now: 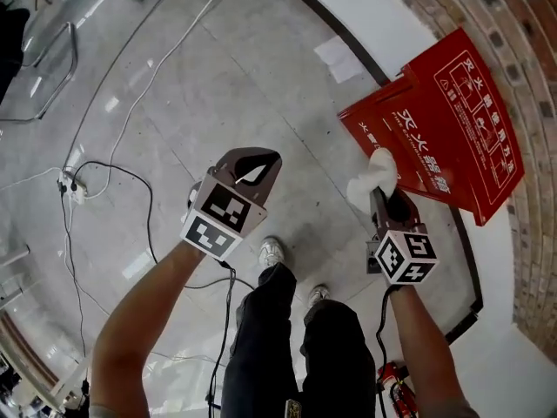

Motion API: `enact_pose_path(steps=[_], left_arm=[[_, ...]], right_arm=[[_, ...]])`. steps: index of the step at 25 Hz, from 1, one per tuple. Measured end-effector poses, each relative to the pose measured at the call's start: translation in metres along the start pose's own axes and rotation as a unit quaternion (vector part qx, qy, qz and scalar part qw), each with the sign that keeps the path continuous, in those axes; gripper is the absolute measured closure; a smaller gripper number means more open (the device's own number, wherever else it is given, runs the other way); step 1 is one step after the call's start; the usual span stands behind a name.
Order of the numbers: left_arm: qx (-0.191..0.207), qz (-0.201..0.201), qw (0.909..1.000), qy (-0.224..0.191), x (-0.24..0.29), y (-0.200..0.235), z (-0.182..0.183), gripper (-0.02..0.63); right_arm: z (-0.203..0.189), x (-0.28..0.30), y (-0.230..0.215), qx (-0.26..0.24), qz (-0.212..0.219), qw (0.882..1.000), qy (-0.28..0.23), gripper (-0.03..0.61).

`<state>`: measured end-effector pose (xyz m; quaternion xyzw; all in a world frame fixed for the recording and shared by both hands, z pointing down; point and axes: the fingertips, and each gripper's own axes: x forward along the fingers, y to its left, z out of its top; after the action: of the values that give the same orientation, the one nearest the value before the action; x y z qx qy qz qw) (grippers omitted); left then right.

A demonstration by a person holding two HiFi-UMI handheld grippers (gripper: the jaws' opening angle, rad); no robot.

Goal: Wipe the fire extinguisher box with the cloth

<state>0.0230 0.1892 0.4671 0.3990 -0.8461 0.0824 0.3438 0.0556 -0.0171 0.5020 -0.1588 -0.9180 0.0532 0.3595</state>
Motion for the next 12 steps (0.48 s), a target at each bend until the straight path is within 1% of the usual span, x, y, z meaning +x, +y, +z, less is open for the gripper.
enact_pose_path(steps=[4,7,9,12], left_arm=[[-0.040,-0.029,0.9988,0.001,-0.029,0.008,0.032,0.614],[-0.056,-0.048,0.9973,-0.001,-0.042,0.019,0.063,0.614],[-0.048,-0.060,0.9970,-0.003,-0.041,0.032,0.088,0.614],[-0.004,-0.086,0.9963,0.003,-0.026,0.055,0.125,0.614]], right_arm=[[0.067,-0.015,0.032,0.003,0.009,1.000,-0.007,0.469],[0.117,-0.019,0.049,0.003,0.018,1.000,-0.023,0.469],[0.151,-0.015,0.056,0.000,0.022,0.999,-0.040,0.469],[0.193,-0.005,0.063,0.005,0.016,0.997,-0.071,0.469]])
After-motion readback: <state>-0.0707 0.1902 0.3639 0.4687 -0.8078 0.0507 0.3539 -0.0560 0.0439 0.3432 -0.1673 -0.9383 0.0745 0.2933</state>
